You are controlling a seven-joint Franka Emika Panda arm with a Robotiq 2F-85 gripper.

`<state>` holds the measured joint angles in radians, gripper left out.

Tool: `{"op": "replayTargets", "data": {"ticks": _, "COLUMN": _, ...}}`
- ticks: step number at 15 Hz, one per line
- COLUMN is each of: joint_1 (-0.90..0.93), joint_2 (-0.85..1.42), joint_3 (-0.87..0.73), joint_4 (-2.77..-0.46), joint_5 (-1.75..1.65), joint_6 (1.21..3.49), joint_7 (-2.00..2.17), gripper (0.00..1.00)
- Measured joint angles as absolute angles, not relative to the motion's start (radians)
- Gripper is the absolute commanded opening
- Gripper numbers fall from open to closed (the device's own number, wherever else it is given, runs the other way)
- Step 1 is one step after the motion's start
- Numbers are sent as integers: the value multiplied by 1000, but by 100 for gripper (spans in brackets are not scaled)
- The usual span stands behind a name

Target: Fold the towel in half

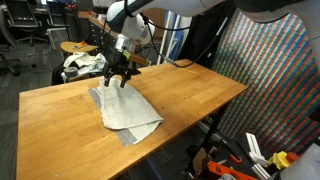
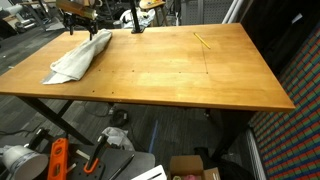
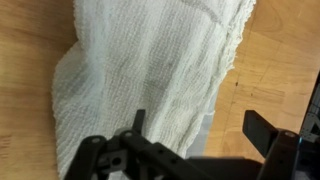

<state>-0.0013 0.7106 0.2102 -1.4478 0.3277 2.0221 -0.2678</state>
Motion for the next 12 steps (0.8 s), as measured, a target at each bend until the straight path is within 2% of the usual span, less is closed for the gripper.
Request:
{"op": "replayTargets", "data": {"ticks": 8, "joint_1": 24, "joint_2": 705, "joint_3": 187, "joint_4": -1629, "joint_5": 234, "joint_6": 2322, "joint_7": -289, "gripper": 100}}
{"op": "replayTargets", "data": {"ticks": 12, "joint_1": 40, "joint_2": 695, "joint_3": 153, "joint_4": -1671, "joint_5": 141, "joint_6": 2400, "joint_7": -266, "gripper": 100}}
